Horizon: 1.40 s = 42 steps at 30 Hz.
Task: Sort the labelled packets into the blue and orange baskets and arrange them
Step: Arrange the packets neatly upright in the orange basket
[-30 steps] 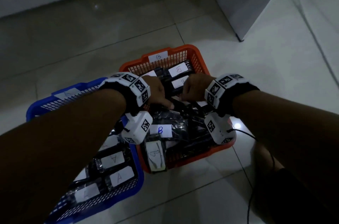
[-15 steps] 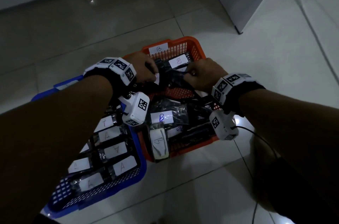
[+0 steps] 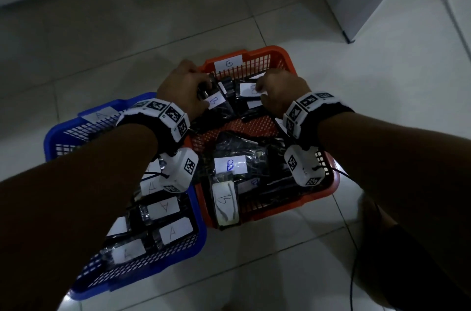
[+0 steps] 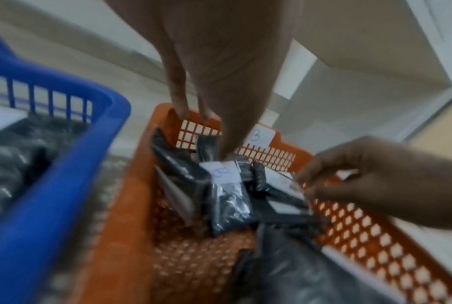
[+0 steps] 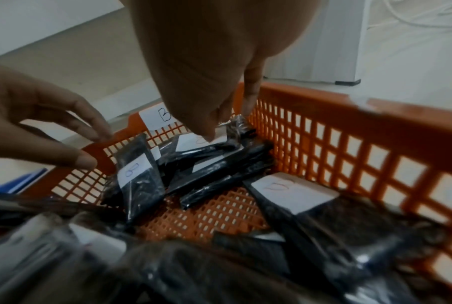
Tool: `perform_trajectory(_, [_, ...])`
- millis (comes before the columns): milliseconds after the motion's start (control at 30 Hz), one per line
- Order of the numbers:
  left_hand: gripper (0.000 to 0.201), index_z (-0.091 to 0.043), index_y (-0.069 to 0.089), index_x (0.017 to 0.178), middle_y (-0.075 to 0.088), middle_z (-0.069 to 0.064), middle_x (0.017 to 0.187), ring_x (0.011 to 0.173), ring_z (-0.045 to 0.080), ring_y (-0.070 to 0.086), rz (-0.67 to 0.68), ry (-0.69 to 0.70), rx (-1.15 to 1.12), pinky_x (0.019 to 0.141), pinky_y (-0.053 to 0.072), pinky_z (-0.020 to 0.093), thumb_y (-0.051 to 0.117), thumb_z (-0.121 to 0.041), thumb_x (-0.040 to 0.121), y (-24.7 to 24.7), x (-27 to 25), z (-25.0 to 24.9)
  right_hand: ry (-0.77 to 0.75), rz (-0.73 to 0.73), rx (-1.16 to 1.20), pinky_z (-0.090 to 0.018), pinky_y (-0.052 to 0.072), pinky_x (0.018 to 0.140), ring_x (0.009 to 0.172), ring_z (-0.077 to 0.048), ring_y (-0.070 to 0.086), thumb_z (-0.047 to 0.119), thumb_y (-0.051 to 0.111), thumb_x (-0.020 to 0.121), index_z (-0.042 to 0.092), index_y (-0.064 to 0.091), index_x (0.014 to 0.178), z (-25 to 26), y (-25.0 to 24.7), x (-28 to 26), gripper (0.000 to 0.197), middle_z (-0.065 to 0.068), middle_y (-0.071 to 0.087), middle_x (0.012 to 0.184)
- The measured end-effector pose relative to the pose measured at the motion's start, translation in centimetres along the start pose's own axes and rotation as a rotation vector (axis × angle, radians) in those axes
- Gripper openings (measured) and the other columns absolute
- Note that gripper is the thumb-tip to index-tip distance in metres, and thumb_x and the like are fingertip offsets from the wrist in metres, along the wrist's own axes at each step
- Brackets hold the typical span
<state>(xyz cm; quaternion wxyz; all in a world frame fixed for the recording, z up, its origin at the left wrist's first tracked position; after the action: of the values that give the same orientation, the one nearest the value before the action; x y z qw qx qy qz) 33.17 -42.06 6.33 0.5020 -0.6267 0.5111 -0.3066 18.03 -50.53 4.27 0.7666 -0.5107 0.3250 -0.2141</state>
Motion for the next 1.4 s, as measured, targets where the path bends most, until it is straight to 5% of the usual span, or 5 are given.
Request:
perform_trajectory(267, [0.042,-0.015,0.073,0.081,0.070,-0.001,0.074,0.070,0.017,0.066,0.727,0.015,0.296,0.057,0.051,0.025,0.084,-0.050,0.059,5.6,-2.4,-0.5,-0.089,0.068,0.150,-0.032,0.052,0.086,0.101,-0.025,0.065,0.019,0.059,0.089,0.014,0.070,0.108,1.5,1.2,-0.6,0.022,-0.008,0.070,0.108])
perform_trajectory(733, [0.036,-0.025,0.066,0.118,0.060,0.003,0.129,0.118,0.023,0.055,0.199,0.032,-0.113,0.099,0.042,0.028,0.070,-0.030,0.082,1.1,0.7,-1.6,0.082,0.324,0.493,-0.028,0.054,0.080,0.084,-0.007,0.065,0.063,0.075,0.064,0.028,0.077,0.076,1.4,2.3,-6.3,0.037,0.012,0.072,0.079])
perform_trajectory(1033, [0.044,-0.018,0.065,0.120,0.050,0.012,0.136,0.123,0.028,0.049,0.080,0.130,-0.085,0.101,0.040,0.034,0.074,-0.022,0.077,0.0,-1.5,-4.4,-0.047,0.505,0.265,-0.008,0.040,0.061,0.087,-0.006,0.054,0.027,0.081,0.074,0.013,0.068,0.109,4.3,2.9,-8.4,0.040,0.007,0.061,0.101])
perform_trajectory(1233, [0.017,-0.020,0.071,0.094,0.068,0.000,0.099,0.093,0.018,0.062,0.118,0.049,-0.174,0.082,0.048,0.028,0.069,-0.031,0.082,0.1,-2.4,-3.7,0.284,-0.009,0.629,-0.018,0.045,0.062,0.083,-0.012,0.062,0.023,0.077,0.077,0.014,0.065,0.096,-3.6,-2.2,-6.4,0.025,0.006,0.064,0.090])
perform_trajectory(1400, [0.054,-0.027,0.068,0.114,0.066,-0.012,0.113,0.099,0.008,0.062,0.468,0.154,-0.074,0.090,0.050,0.029,0.075,-0.056,0.069,4.6,-5.3,-5.7,0.242,-0.061,0.398,-0.021,0.043,0.076,0.093,-0.017,0.061,0.027,0.074,0.080,0.016,0.066,0.106,-2.8,-1.7,-4.1,0.030,-0.001,0.066,0.103])
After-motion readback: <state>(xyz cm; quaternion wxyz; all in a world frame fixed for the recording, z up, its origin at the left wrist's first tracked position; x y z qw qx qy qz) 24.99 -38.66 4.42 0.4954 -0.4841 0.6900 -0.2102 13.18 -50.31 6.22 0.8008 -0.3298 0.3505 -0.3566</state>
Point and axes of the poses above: each hand's wrist, its own x-axis towards the middle knuckle, its own y-axis out of the palm, z = x × y, the point moved 10 cm from there along x, towards the middle knuckle
